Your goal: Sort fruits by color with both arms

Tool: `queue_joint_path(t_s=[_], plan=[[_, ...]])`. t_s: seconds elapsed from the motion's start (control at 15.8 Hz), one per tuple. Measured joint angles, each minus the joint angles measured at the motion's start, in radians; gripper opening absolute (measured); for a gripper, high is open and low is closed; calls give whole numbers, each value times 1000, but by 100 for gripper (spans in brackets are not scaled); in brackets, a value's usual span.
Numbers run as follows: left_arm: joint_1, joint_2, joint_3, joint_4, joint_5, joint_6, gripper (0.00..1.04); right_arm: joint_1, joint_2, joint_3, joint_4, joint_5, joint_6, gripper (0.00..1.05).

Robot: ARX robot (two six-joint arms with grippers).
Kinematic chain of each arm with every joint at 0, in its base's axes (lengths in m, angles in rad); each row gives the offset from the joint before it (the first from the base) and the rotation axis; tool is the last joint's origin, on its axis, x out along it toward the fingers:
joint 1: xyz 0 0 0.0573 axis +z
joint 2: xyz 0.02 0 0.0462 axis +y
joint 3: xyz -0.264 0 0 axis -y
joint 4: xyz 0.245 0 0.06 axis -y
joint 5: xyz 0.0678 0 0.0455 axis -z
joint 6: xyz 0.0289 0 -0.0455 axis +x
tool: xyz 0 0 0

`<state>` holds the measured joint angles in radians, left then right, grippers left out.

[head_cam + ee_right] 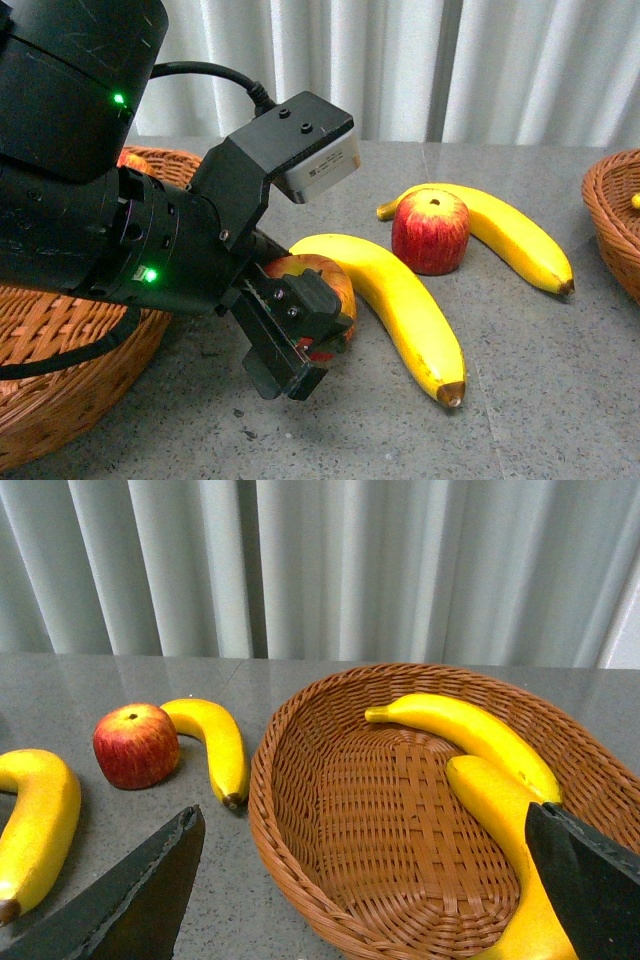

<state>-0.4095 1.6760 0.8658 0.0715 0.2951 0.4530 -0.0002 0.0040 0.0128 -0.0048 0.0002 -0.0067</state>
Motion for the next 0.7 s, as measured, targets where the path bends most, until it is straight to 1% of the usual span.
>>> queue_joint_path(t_s=[0.13, 0.25, 0.32, 0.38, 0.51, 0.7], plan=[[11, -24, 6, -2, -23, -5, 68, 0, 0, 0, 0, 0, 0, 98], [42, -75, 27, 6, -50, -20, 68, 0, 0, 0, 0, 0, 0, 98], [66, -112, 51, 11, -79, -35, 68, 0, 0, 0, 0, 0, 0, 98], [101, -159, 71, 18, -124, -62, 68, 0, 0, 0, 0, 0, 0, 98], [190, -238, 86, 19, -184, -143, 68, 0, 0, 0, 0, 0, 0, 98], [301, -271, 85, 19, -211, -241, 68, 0, 0, 0, 0, 0, 0, 98]])
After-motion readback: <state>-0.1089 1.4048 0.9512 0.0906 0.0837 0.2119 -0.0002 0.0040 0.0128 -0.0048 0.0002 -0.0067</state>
